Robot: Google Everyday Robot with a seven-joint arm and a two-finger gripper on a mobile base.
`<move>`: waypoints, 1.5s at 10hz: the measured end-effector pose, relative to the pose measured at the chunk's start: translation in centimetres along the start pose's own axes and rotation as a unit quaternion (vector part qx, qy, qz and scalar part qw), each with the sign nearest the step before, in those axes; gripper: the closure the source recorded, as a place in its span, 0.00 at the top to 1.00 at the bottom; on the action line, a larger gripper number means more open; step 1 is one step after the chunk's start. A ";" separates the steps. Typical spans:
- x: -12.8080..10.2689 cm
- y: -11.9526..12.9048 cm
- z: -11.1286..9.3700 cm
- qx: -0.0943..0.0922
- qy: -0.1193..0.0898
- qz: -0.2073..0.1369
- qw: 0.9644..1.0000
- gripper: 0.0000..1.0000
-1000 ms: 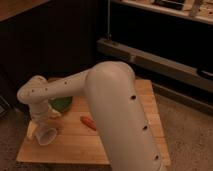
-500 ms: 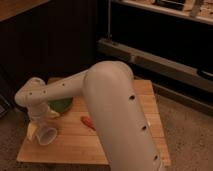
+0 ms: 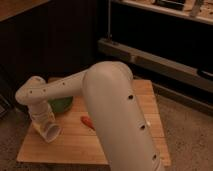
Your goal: Place the ceramic cup in the ceramic bowl
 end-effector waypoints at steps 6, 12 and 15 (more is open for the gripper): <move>-0.9 1.4 1.7 0.105 0.050 0.001 0.993 0.80; -0.5 -0.3 3.3 0.085 0.052 -0.014 0.995 0.80; -0.7 -2.3 3.6 0.075 0.062 -0.052 0.994 0.80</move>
